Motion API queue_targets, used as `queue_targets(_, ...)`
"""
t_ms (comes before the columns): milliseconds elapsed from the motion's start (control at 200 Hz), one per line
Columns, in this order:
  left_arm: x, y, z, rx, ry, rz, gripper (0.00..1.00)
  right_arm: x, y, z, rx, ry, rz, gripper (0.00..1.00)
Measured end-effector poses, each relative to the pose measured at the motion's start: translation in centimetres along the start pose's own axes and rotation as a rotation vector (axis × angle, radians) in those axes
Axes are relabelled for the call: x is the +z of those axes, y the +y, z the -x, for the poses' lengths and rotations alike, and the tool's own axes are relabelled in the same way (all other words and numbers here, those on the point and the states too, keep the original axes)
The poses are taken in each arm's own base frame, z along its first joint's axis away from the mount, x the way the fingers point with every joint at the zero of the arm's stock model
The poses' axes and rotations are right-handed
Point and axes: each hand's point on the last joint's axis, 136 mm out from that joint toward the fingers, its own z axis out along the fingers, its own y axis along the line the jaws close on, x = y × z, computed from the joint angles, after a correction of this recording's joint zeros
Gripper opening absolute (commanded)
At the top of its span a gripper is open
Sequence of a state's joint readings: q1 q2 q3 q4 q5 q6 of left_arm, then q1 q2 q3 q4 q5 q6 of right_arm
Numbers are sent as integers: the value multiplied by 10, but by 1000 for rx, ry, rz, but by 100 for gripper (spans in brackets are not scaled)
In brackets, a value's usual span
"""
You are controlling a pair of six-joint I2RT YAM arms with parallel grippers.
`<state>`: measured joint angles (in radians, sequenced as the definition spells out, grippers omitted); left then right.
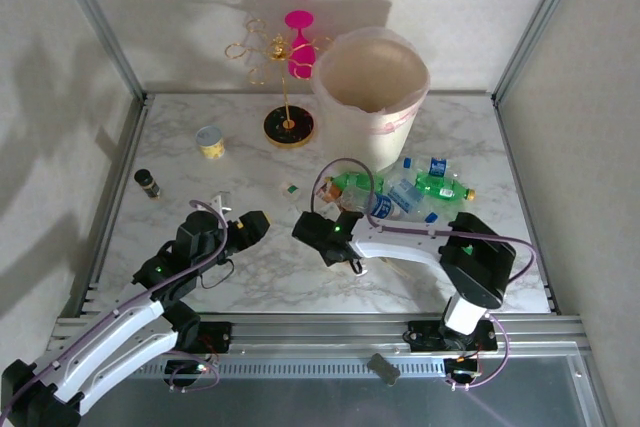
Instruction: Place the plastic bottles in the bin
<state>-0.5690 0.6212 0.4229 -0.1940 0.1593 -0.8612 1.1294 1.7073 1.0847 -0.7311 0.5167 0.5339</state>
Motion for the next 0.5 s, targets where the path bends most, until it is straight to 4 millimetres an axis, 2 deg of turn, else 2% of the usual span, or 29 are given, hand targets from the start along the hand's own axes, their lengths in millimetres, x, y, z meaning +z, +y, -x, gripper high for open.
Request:
queue_targets(245, -3, 3, -1, 1, -5, -1, 70, 13, 2, 3, -19, 9, -56, 75)
queue_targets(381, -4, 5, -2, 1, -7, 5, 70, 24, 5, -1, -31, 27, -78, 68)
queue_targets(501, -5, 6, 0, 4, -16, 10, 70, 24, 4, 0, -30, 22, -86, 60)
